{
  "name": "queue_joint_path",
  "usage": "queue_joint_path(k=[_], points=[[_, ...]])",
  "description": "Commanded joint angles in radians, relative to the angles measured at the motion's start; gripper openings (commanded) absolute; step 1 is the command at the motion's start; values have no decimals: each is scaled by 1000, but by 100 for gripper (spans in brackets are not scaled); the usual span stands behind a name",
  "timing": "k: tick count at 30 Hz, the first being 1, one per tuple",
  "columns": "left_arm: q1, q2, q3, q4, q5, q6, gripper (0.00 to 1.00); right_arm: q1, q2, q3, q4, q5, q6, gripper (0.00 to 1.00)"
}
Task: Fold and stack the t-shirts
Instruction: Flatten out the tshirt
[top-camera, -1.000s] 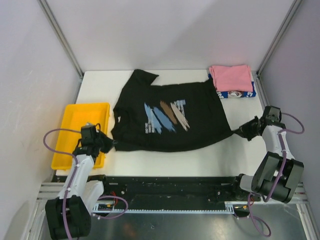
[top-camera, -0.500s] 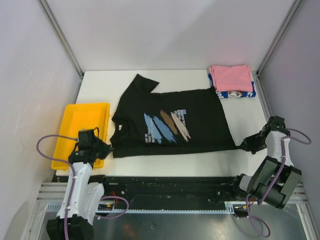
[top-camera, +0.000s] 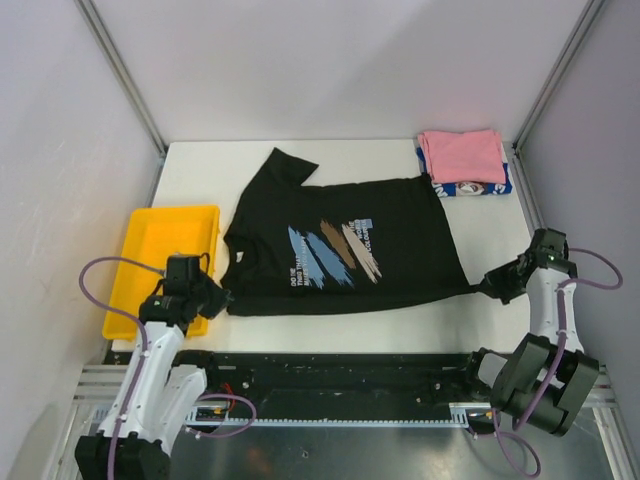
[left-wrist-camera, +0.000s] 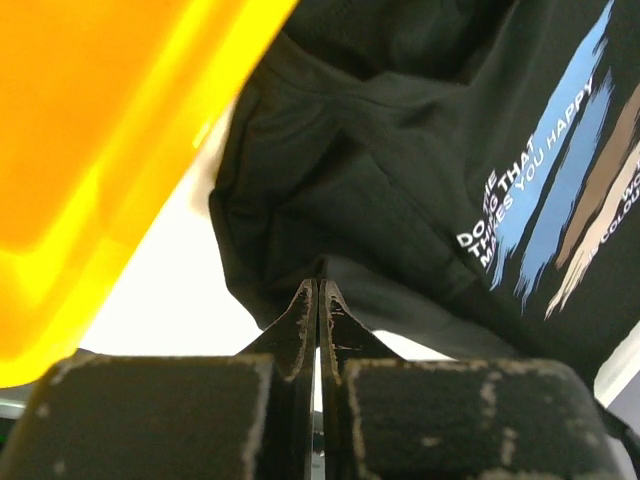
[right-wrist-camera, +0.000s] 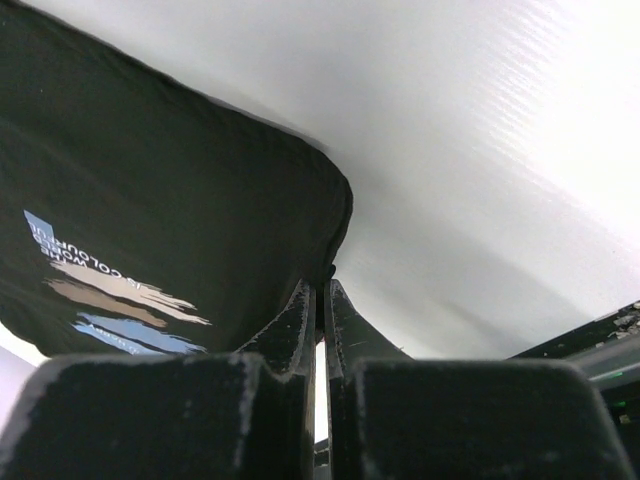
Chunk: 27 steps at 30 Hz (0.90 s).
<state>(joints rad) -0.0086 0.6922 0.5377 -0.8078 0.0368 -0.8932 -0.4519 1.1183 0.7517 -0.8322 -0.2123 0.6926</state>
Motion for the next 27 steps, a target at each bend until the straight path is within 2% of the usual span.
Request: queue_joint_path(k=[1, 7, 14, 27], points=[[-98, -19, -31, -2, -31, -94, 0, 50, 10, 5, 37, 46, 24, 0], [-172, -118, -120, -75, -63, -252, 0, 77, -14, -7, 0, 57, 22, 0], [-213, -193, -121, -210, -87, -384, 0, 39, -37, -10, -48, 69, 3, 0], [-330, -238, -19, -368, -72, -401, 0, -90, -8, -9, -41, 32, -75, 0]])
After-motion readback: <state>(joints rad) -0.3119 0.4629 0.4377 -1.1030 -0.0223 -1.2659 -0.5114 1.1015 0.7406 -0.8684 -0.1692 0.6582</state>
